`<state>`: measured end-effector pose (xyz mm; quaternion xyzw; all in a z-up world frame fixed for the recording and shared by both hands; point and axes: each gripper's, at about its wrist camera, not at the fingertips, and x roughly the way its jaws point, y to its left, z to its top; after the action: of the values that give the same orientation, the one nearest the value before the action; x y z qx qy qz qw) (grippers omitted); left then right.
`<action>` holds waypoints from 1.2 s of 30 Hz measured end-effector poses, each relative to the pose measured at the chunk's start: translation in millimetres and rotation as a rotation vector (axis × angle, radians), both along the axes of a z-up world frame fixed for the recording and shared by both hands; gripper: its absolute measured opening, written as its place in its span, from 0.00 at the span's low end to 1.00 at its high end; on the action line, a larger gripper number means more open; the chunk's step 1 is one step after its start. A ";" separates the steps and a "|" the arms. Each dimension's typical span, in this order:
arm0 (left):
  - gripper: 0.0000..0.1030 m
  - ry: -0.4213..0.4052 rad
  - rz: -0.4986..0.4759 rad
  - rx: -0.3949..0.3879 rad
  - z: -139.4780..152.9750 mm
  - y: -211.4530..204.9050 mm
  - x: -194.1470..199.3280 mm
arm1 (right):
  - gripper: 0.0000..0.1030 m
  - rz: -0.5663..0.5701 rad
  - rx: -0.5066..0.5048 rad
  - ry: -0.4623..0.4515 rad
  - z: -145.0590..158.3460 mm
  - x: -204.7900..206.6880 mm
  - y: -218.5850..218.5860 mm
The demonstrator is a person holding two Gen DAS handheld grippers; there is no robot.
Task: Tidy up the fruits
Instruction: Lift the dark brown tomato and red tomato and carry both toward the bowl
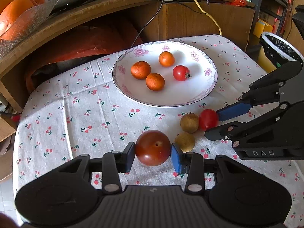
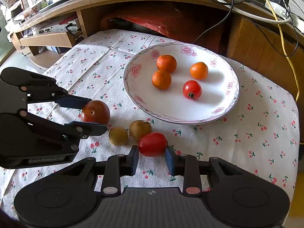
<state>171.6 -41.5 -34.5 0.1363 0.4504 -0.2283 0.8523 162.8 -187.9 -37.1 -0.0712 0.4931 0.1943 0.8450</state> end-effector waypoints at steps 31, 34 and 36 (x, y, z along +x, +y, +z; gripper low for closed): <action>0.45 -0.062 0.014 -0.038 27.8 -16.8 15.6 | 0.23 -0.026 0.056 -0.051 21.8 0.6 -8.2; 0.45 -0.060 0.016 -0.052 29.0 -16.9 16.6 | 0.23 -0.027 0.059 -0.055 23.4 -0.8 -9.7; 0.45 -0.062 0.016 -0.049 29.2 -17.4 16.5 | 0.23 -0.028 0.058 -0.057 24.0 -1.4 -9.0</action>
<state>188.0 -58.9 -5.3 0.1190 0.4190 -0.2278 0.8709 161.3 -196.9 -13.2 -0.0454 0.4638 0.1944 0.8632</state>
